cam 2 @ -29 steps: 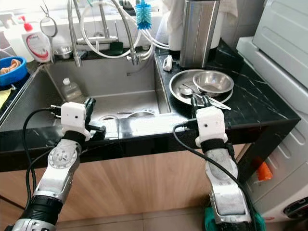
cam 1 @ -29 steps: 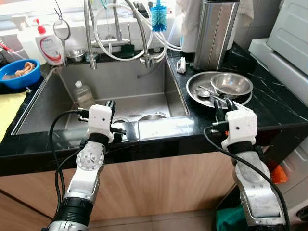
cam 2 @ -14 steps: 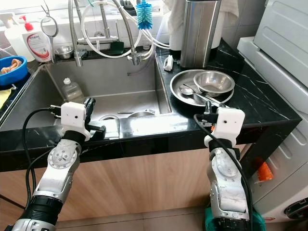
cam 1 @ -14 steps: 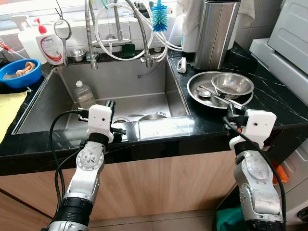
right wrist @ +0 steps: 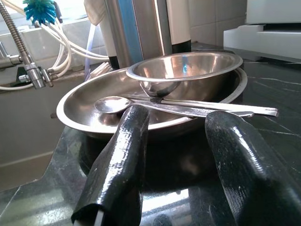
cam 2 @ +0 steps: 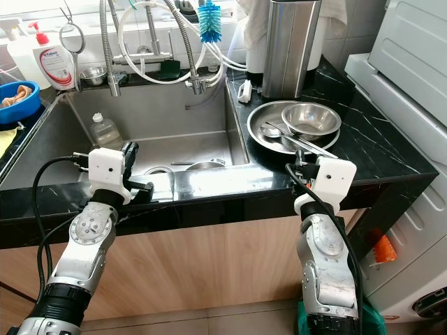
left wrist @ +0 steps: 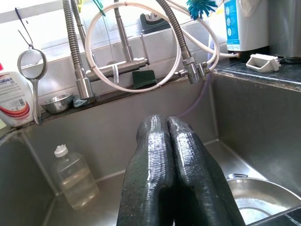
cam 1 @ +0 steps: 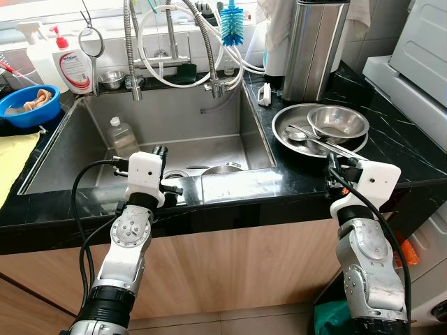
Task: Kitchen organization
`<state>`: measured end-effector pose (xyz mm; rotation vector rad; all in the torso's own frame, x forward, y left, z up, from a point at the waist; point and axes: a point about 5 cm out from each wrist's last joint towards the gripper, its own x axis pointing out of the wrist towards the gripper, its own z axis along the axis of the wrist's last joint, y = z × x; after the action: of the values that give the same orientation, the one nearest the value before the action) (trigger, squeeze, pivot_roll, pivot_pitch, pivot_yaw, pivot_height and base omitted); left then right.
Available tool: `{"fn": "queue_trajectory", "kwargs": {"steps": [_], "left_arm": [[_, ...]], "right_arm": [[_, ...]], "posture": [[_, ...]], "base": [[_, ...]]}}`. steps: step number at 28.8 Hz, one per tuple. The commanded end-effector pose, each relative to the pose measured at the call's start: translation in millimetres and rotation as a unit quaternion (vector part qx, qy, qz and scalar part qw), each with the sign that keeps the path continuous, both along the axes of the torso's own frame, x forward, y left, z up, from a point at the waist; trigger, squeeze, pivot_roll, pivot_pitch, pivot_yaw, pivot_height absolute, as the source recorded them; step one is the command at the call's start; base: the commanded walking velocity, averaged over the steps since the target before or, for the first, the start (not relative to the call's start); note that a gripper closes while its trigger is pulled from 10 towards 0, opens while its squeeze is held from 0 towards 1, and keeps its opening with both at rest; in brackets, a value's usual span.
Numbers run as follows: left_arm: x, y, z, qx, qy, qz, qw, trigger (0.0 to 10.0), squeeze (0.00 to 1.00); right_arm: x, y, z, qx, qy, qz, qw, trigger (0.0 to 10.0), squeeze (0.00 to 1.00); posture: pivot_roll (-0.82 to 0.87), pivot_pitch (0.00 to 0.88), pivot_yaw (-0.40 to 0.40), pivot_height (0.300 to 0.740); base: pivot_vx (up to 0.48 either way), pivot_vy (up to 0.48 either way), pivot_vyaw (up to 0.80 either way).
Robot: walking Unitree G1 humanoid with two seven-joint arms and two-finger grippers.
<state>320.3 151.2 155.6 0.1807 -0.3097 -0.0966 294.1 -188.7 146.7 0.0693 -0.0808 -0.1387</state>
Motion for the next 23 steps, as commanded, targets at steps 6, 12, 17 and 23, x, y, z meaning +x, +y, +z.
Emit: {"fn": "queue_trajectory", "kwargs": {"steps": [6,12,17,23], "left_arm": [[0.5,4.8,-1.3,0.002,0.005,0.007,1.000,10.0,0.00],[0.3,4.0,-1.8,0.001,0.006,0.006,1.000,10.0,0.00],[0.1,4.1,-1.6,0.001,0.006,0.006,1.000,10.0,0.00],[0.0,3.9,-1.7,0.001,0.006,0.006,1.000,10.0,0.00]], "right_arm": [[4.1,-2.3,0.7,0.009,0.007,-0.011,1.000,10.0,0.00],[5.7,-4.5,1.6,0.025,0.008,-0.029,0.999,10.0,0.00],[6.3,-4.1,-1.9,0.036,0.019,-0.028,0.999,10.0,0.00],[5.7,-5.9,-3.1,0.034,0.024,-0.038,0.998,10.0,0.00]], "posture": [[-0.22,0.000,0.050,0.731],[-0.22,0.000,0.050,0.731],[-0.22,0.000,0.050,0.731],[-0.22,0.000,0.050,0.731]], "base": [[0.000,0.000,0.00],[0.000,0.000,0.00],[0.000,0.000,0.00],[0.000,0.000,0.00]]}}
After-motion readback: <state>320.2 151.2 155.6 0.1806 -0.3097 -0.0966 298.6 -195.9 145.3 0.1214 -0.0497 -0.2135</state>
